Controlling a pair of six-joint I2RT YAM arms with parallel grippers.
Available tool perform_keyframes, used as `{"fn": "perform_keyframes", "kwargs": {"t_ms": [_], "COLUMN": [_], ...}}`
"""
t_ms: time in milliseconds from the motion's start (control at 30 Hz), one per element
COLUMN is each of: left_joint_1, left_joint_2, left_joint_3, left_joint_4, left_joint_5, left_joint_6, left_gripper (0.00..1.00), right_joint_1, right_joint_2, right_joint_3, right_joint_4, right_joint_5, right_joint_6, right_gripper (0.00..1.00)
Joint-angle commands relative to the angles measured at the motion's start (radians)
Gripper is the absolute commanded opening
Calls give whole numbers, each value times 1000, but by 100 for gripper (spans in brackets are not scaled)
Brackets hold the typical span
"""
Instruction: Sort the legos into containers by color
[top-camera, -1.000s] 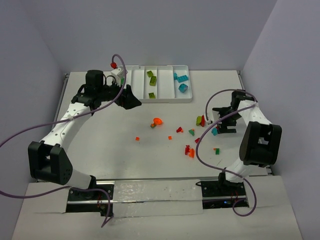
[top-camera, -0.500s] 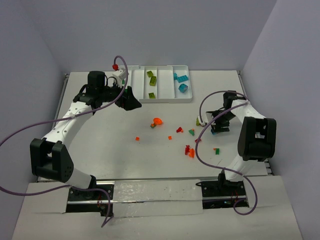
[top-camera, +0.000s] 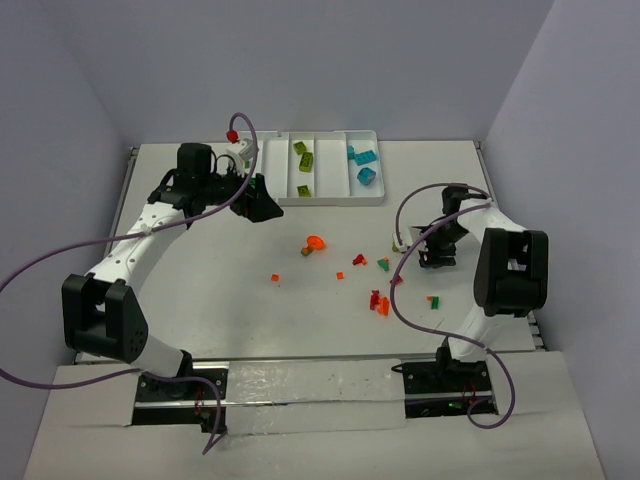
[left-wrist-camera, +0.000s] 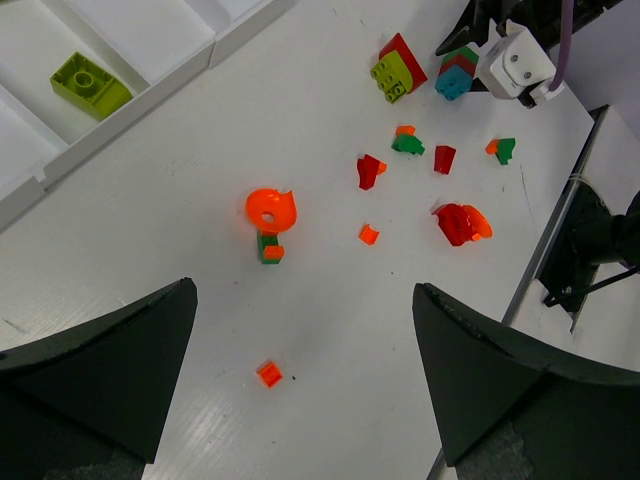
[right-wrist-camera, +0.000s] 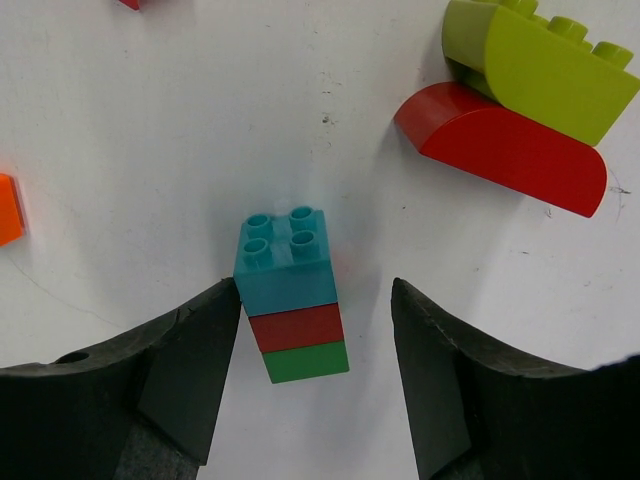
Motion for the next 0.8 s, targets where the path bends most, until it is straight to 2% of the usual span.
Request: {"fn": "perform_keyframes", "kwargs": {"t_ms": [0,233,533,633,767], "left_joint_1": [-5,-5,-5,-5,-4], "left_joint_2": [7,5,10,8,-1], "left_joint_3": [29,27,25,22,-3], "left_joint_4": [-2,-4,4,8,53], "left_joint_5": [23,21,25,30,34], "left_joint_6": [17,20,18,12,-47], "left_gripper": [99,99,99,99,98], "right_joint_1": [-5,-16,-23,-25,-22], "right_joint_2": [23,32,40,37,6], "right_joint_3": [0,-2,-7,-7,11], "right_joint_4": [-12,-21,-21,-22,-31], "right_joint_5": [2,15,26,31,9], "right_joint_6": [30,27,40,41,57], "right_gripper": [69,67,57,49,33]}}
